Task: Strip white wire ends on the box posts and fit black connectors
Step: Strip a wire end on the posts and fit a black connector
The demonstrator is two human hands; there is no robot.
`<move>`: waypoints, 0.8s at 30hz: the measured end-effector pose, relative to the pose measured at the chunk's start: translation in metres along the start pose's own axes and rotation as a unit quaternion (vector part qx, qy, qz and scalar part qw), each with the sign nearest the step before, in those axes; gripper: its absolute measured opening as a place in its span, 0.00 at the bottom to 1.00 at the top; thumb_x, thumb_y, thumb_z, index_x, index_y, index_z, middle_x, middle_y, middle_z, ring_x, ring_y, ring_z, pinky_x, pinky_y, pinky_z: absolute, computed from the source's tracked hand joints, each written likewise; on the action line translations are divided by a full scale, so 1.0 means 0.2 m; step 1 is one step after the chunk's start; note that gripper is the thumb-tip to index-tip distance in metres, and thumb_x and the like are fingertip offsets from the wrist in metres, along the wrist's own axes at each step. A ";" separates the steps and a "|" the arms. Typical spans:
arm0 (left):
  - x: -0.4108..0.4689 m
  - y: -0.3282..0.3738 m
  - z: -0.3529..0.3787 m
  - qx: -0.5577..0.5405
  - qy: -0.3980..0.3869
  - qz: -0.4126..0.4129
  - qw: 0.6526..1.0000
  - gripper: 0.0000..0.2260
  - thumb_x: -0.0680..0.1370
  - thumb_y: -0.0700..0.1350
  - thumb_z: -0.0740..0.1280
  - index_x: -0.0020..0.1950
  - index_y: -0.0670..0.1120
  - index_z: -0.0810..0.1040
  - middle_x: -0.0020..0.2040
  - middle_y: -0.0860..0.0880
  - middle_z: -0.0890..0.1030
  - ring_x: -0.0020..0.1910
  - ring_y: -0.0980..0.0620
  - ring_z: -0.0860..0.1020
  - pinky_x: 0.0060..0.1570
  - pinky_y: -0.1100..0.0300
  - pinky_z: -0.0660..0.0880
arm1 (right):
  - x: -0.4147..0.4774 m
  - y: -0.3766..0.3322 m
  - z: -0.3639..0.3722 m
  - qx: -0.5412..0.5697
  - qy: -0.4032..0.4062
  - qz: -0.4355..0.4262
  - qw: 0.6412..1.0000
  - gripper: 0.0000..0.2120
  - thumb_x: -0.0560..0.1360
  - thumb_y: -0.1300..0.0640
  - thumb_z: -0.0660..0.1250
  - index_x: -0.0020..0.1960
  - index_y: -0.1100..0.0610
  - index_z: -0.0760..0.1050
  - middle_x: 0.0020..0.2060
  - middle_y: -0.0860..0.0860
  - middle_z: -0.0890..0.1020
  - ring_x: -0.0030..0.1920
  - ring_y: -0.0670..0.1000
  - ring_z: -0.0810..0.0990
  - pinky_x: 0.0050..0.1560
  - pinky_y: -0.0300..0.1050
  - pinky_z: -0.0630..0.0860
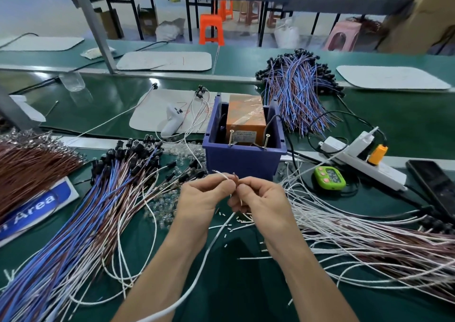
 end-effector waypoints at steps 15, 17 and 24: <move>0.13 0.32 -0.07 0.327 0.047 0.103 0.938 0.16 0.81 0.42 0.66 0.43 0.60 0.87 0.30 0.51 0.80 0.29 0.53 0.67 0.36 0.57 0.67 | 0.11 -0.43 -0.29 -0.073 -0.004 -0.094 0.993 0.12 0.80 0.63 0.62 0.55 0.49 0.79 0.35 0.55 0.85 0.27 0.44 0.68 0.28 0.34 0.66; 0.12 0.33 -0.07 0.364 0.049 0.119 0.922 0.18 0.81 0.41 0.68 0.42 0.63 0.87 0.33 0.52 0.83 0.26 0.55 0.69 0.28 0.63 0.67 | 0.14 -0.47 -0.33 -0.118 0.020 -0.112 0.987 0.08 0.74 0.59 0.64 0.49 0.48 0.76 0.35 0.55 0.86 0.25 0.45 0.68 0.28 0.38 0.66; 0.11 0.32 -0.03 0.435 0.090 0.162 0.881 0.10 0.77 0.40 0.75 0.41 0.56 0.82 0.31 0.61 0.83 0.30 0.63 0.83 0.30 0.69 0.78 | 0.20 -0.41 -0.40 -0.315 0.082 -0.151 0.933 0.08 0.73 0.58 0.75 0.37 0.49 0.83 0.31 0.42 0.85 0.32 0.41 0.83 0.38 0.38 0.77</move>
Point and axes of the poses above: each hand's wrist, its own x-axis towards the middle knuckle, its own z-axis out of the palm, y = z × x, the point moved 2 cm from there along x, towards the middle knuckle
